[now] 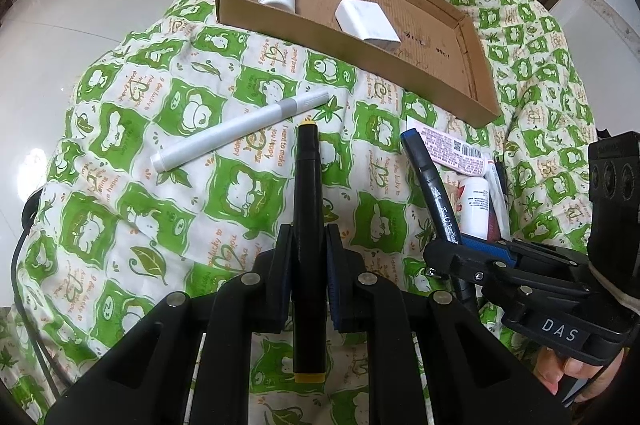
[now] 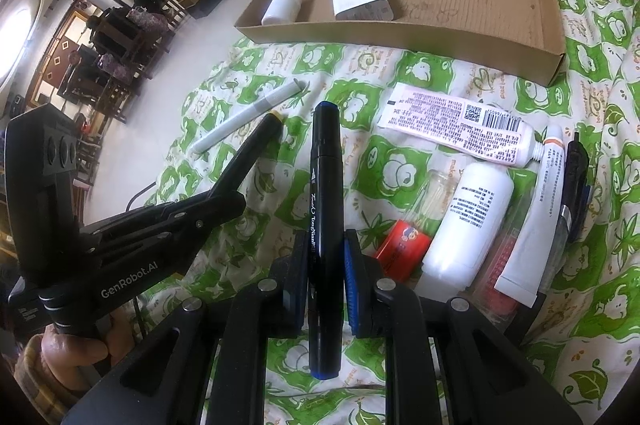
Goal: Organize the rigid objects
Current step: 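Carry both markers over the cardboard tray with both tools, then lower the markers into the tray and open both tools, then lift both tools from the tray and move toward the items on the cloth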
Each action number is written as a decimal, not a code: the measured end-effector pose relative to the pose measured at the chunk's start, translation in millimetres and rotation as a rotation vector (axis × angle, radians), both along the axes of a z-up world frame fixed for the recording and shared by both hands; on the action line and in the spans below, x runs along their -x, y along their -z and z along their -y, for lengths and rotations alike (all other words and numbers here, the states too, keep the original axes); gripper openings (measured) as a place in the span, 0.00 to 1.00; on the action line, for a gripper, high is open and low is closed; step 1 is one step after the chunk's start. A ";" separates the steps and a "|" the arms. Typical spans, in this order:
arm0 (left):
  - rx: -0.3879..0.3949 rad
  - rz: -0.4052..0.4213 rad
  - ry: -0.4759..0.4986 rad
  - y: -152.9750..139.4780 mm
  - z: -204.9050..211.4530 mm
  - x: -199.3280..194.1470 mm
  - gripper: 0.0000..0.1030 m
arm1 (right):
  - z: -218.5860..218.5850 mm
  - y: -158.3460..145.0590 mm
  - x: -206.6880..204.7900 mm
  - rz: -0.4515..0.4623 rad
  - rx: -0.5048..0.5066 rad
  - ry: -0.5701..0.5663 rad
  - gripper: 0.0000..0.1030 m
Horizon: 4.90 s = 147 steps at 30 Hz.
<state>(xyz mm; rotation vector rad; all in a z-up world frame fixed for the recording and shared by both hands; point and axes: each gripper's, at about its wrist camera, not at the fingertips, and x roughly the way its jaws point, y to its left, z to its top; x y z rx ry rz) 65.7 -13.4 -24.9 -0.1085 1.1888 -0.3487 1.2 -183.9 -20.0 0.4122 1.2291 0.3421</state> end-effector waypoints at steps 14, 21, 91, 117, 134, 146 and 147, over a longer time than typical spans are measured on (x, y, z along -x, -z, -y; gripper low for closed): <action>0.033 0.047 -0.064 -34.3 -23.7 13.8 0.12 | 5.8 -11.2 2.4 0.033 -0.036 0.015 0.14; 0.022 0.077 -0.049 -51.3 -13.9 15.6 0.12 | 8.3 -16.6 4.0 0.062 -0.037 0.027 0.14; -0.056 0.063 -0.028 -26.1 57.9 -187.7 0.12 | 94.6 -3.9 -154.3 0.009 -0.038 0.243 0.14; -0.064 0.029 -0.052 -16.5 35.7 -224.1 0.40 | 101.0 -6.1 -164.5 0.091 -0.015 0.266 0.50; -0.014 0.070 -0.088 -16.8 -32.7 -31.4 0.56 | 81.6 -33.1 -44.8 0.177 -0.037 0.198 0.98; 0.121 0.083 -0.183 -22.7 -59.0 -18.2 0.56 | 71.6 -10.2 -11.8 0.033 -0.176 0.152 0.96; 0.116 0.083 -0.181 -22.7 -58.1 -18.0 0.56 | 69.9 -8.8 -9.9 0.028 -0.180 0.147 0.91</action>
